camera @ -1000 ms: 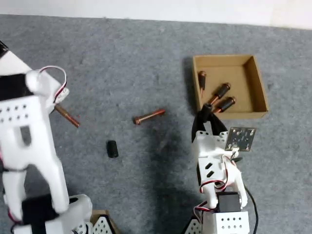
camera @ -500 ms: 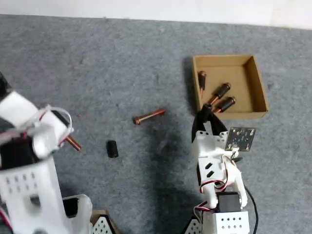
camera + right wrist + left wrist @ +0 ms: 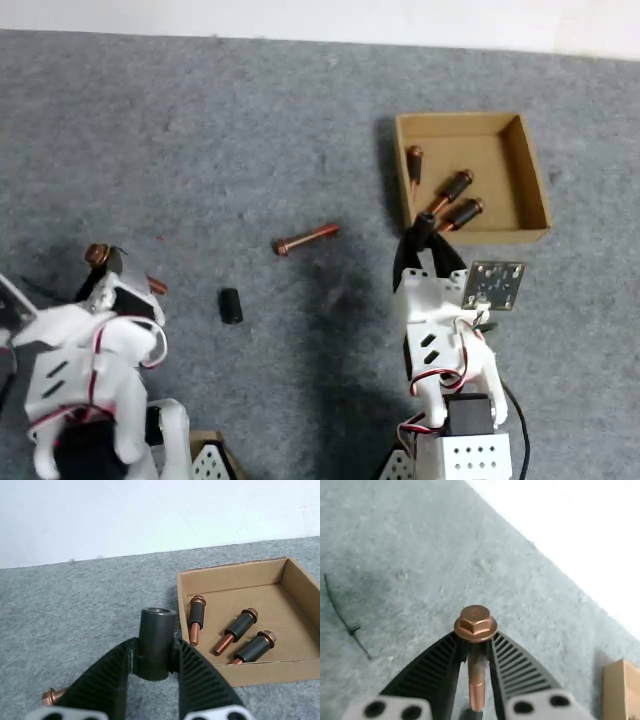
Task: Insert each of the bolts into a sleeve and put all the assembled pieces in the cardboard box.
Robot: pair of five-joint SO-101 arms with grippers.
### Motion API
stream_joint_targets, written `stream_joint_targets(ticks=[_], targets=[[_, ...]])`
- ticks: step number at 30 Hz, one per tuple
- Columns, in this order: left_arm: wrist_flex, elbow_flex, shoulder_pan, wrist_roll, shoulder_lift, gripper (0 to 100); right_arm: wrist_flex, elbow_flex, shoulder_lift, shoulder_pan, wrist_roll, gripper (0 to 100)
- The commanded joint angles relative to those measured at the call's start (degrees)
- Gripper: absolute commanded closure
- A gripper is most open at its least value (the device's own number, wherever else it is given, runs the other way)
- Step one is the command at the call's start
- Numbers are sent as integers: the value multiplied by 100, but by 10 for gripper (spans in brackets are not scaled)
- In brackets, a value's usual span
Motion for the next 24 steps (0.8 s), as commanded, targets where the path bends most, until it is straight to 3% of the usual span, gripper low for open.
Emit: stream_joint_targets(ticks=[1,6,12,14,17,21,24], targets=[[-352,277,22,-44,-462,995,-189,611,-4,-22,62,992],[-844,646,57,-26,-286,995,-189,611,-4,-40,79,992],[-2989,1473,119,0,-286,995,-189,620,-4,-567,97,992],[-3771,1771,426,0,-286,995,-189,620,-4,-831,149,992],[-4703,2255,1209,0,-286,995,-189,620,-4,-1279,818,992],[-5530,2835,2299,-9,-286,995,-163,620,-4,-1763,1670,992],[-5996,3073,2765,-35,-286,995,-31,620,-4,-1859,1776,992]])
